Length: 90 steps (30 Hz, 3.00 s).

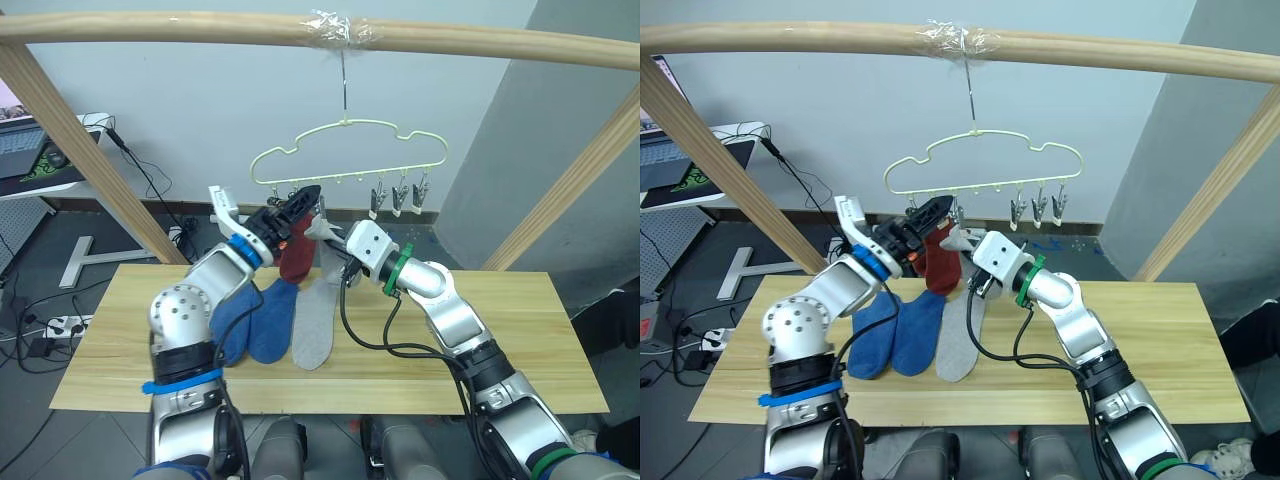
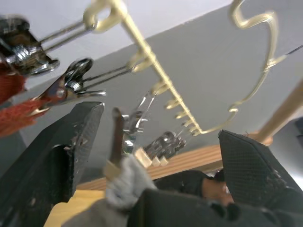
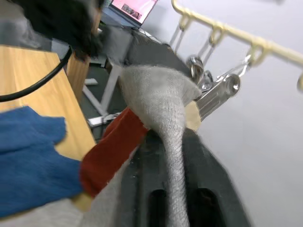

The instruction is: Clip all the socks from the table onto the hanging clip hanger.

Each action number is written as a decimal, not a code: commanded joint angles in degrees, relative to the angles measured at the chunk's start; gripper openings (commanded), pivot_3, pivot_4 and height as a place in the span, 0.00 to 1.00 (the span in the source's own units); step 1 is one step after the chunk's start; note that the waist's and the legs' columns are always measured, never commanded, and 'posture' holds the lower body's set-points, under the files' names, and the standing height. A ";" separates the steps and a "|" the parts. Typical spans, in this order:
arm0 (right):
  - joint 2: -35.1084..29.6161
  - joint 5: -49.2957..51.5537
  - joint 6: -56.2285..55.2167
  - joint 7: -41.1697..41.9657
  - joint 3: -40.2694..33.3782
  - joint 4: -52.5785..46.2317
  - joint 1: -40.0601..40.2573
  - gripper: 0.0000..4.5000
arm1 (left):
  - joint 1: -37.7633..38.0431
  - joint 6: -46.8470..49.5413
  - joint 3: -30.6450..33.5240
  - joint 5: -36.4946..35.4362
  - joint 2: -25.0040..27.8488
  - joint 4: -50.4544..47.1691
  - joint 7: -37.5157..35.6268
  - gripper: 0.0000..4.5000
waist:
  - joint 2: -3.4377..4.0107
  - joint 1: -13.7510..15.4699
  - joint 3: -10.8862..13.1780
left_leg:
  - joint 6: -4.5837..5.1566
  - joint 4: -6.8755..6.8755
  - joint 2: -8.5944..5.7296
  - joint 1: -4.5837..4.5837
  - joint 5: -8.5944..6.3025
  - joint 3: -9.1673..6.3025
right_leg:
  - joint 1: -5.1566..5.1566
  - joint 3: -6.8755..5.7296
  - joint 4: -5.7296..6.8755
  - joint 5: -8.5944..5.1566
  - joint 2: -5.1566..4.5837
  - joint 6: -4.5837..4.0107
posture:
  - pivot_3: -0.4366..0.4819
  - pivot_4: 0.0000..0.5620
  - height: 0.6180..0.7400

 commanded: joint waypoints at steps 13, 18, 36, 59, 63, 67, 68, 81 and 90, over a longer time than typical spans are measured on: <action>4.17 12.23 22.04 -6.23 -11.24 -15.19 7.12 0.99 | 7.13 2.24 -1.46 -2.61 10.49 -12.07 -3.19 1.00 | 0.01 0.59 0.01 | 0.00 -0.04 -0.01 -0.07 -0.01 -0.18 | -0.03 -0.04 -0.04 -0.01 -0.05 -0.01 | 0.54 0.33 1.00; 6.56 15.06 28.82 -12.66 -16.86 -21.38 5.76 0.96 | 7.94 -1.51 -5.69 3.29 15.33 -16.27 -8.50 1.00 | 0.03 0.49 0.03 | 0.01 -0.02 -0.02 -0.01 0.01 -0.13 | -0.04 0.03 -0.03 -0.11 -0.01 0.14 | 0.54 0.34 1.00; 8.66 13.53 25.64 -19.79 -16.45 -14.42 -0.87 0.49 | 6.04 -5.32 -6.98 4.13 14.26 -15.14 -10.17 1.00 | 0.03 0.38 0.03 | 0.05 -0.07 -0.03 -0.10 0.01 0.04 | -0.08 0.01 -0.10 -0.17 -0.01 0.20 | 0.54 0.32 1.00; 8.83 14.67 24.62 -22.48 -18.57 -7.88 -4.73 0.51 | 7.23 -5.43 -6.06 3.64 14.77 -16.46 -10.13 1.00 | 0.03 0.49 0.03 | 0.05 -0.10 -0.03 -0.11 0.02 0.03 | -0.09 -0.02 -0.10 -0.17 -0.01 0.19 | 0.57 0.30 1.00; 9.18 14.69 24.47 -22.97 -18.64 -7.36 -5.29 0.58 | 6.89 -5.58 -6.30 3.87 14.72 -16.10 -10.41 1.00 | 0.03 0.49 0.03 | 0.05 -0.10 -0.03 -0.11 0.02 0.04 | -0.09 -0.01 -0.10 -0.17 -0.01 0.20 | 0.56 0.30 1.00; 9.48 14.65 23.37 -23.05 -18.89 -5.32 -6.81 0.58 | 6.49 -5.61 -6.42 3.96 14.69 -15.74 -10.54 1.00 | 0.03 0.44 0.03 | 0.05 -0.10 -0.03 -0.11 0.02 0.05 | -0.10 -0.01 -0.10 -0.17 -0.01 0.19 | 0.56 0.30 1.00; 9.55 14.65 23.03 -23.09 -19.01 -4.62 -7.37 0.58 | 6.39 -5.57 -6.41 3.86 14.66 -15.80 -10.50 1.00 | 0.03 0.44 0.03 | 0.05 -0.10 -0.02 -0.11 0.02 0.04 | -0.10 -0.01 -0.10 -0.17 -0.01 0.19 | 0.56 0.30 1.00; 10.66 15.35 19.90 -22.23 -19.26 1.24 -12.17 0.58 | 4.72 -7.52 -8.87 6.55 16.93 -18.88 -13.71 1.00 | 0.04 0.46 0.03 | 0.05 -0.12 -0.03 -0.14 0.01 0.04 | -0.10 -0.03 -0.12 -0.15 -0.01 0.16 | 0.57 0.31 1.00; 10.52 15.59 18.96 -22.04 -19.68 2.91 -13.07 0.58 | 3.95 -10.78 -11.42 10.30 18.05 -19.89 -16.90 1.00 | 0.05 0.45 0.04 | 0.05 -0.13 -0.02 -0.13 0.01 0.05 | -0.10 -0.02 -0.12 -0.14 -0.01 0.15 | 0.57 0.32 1.00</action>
